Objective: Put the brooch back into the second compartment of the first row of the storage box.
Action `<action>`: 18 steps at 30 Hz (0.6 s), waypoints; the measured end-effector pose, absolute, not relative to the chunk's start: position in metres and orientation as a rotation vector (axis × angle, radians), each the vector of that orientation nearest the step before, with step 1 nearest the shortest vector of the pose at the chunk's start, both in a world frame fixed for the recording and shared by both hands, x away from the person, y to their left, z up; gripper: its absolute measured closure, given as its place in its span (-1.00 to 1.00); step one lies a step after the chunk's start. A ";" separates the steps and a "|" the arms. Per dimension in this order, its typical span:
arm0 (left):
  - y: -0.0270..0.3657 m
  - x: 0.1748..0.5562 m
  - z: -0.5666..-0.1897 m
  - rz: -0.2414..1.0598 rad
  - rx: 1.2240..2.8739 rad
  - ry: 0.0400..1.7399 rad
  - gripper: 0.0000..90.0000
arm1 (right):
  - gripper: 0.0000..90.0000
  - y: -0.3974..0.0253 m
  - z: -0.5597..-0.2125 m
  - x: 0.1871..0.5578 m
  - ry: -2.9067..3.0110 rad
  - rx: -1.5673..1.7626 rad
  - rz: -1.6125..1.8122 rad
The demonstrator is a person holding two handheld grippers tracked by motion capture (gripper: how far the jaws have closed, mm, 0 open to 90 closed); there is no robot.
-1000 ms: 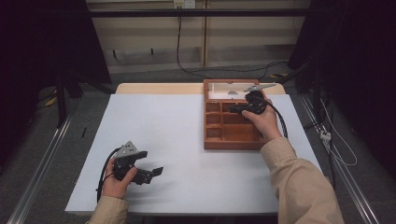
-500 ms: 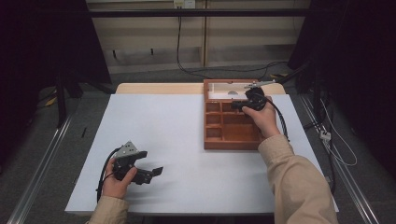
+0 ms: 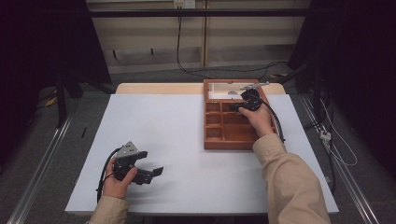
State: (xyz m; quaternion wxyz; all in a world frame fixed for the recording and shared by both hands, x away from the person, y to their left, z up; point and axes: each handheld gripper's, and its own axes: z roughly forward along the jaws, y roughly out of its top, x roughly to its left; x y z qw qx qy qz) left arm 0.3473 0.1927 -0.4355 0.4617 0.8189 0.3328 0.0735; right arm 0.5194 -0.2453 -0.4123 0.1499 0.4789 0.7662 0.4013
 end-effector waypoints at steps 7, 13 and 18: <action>0.194 0.347 -0.435 0.181 2.017 0.825 -0.87 | 0.34 -0.246 -0.408 0.517 2.182 1.380 1.147; 0.195 0.348 -0.435 0.184 2.006 0.830 -0.87 | 0.00 -0.250 -0.397 0.505 2.163 1.387 1.207; 0.195 0.347 -0.434 0.186 2.000 0.829 -0.87 | -0.40 -0.253 -0.391 0.483 2.162 1.394 1.240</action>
